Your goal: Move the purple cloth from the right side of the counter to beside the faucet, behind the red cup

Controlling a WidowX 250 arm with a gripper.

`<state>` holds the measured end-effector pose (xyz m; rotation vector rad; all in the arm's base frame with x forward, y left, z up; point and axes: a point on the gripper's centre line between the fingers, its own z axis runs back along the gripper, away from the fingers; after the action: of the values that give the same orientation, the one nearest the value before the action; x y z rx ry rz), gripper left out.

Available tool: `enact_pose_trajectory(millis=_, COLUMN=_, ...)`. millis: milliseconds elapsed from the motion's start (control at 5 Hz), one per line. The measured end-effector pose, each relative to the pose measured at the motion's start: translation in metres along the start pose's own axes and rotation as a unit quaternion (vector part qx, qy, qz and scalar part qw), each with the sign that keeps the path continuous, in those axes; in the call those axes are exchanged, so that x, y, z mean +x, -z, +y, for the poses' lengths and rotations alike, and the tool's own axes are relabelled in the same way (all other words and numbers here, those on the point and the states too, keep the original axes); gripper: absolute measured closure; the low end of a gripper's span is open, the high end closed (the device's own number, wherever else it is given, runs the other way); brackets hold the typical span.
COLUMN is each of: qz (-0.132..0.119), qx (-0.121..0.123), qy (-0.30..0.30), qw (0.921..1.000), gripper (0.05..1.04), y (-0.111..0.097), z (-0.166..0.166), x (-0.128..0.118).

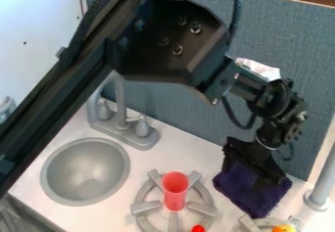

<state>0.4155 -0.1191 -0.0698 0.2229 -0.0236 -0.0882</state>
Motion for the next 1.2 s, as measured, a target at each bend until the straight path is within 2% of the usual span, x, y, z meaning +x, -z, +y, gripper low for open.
enact_pose_trajectory(millis=200, qz=-0.006, qx=-0.003, qy=0.004, qw=1.0000, gripper=0.083, y=0.008, z=0.005, x=0.003)
enact_pose_trajectory(millis=400, qz=-0.030, qx=-0.029, qy=0.019, qw=0.9990, gripper=0.083, y=0.012, z=0.001, x=0.009)
enact_pose_trajectory(millis=600, qz=-0.036, qx=-0.052, qy=0.008, qw=0.9980, gripper=0.083, y=0.025, z=0.006, x=0.008)
enact_pose_trajectory(millis=800, qz=-0.037, qx=-0.057, qy=0.001, qw=0.9977, gripper=0.083, y=0.030, z=0.006, x=0.009)
enact_pose_trajectory(millis=1000, qz=-0.041, qx=-0.059, qy=-0.014, qw=0.9973, gripper=0.083, y=0.036, z=0.016, x=0.008)
enact_pose_trajectory(millis=1200, qz=-0.050, qx=-0.015, qy=-0.051, qw=0.9973, gripper=0.083, y=0.042, z=0.047, x=0.007)
